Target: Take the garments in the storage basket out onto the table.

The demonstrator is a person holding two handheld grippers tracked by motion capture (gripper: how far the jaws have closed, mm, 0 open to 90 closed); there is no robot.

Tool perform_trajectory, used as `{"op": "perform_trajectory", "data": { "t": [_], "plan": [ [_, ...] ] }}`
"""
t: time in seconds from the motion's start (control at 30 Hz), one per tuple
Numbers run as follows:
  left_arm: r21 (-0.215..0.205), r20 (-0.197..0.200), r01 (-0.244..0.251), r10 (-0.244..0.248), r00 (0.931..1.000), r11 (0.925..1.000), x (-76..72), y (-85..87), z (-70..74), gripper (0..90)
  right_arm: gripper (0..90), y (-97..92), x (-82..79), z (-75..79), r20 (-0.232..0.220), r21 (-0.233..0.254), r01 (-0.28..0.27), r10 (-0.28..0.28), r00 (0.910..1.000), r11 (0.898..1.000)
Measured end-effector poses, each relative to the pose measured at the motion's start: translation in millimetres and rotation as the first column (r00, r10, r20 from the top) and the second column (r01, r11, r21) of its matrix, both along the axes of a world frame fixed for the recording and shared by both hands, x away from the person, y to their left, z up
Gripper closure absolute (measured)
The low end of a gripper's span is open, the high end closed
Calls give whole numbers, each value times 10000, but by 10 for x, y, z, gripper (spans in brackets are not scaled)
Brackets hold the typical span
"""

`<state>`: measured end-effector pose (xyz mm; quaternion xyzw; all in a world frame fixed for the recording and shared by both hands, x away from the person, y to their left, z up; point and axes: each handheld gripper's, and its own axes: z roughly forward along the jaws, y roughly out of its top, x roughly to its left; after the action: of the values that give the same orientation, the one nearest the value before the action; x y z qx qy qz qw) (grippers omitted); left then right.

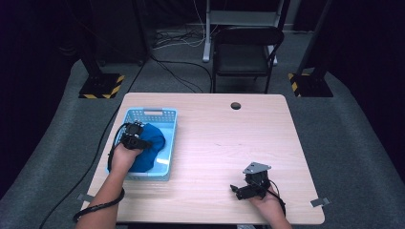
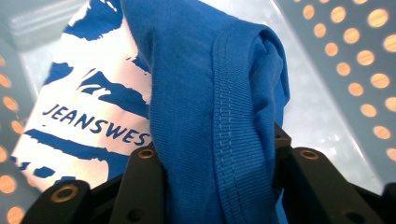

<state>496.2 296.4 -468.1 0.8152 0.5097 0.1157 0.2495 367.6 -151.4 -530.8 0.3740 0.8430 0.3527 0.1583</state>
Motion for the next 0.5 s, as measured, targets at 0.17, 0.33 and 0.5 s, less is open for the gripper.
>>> {"op": "perform_trajectory", "data": {
  "t": [0.17,0.33,0.5],
  "plan": [
    [-132,306,69,-65,9995,9999,-38,0,52,639,0,0,0,0,1,0,-2,2,10000,10000],
    [-186,560,131,-121,9984,9997,-72,14,145,639,0,0,0,0,2,0,0,0,10000,10000],
    [-173,787,163,-149,9968,9997,-100,29,228,641,0,0,0,0,0,-2,-2,2,10000,10000]
  ]
}}
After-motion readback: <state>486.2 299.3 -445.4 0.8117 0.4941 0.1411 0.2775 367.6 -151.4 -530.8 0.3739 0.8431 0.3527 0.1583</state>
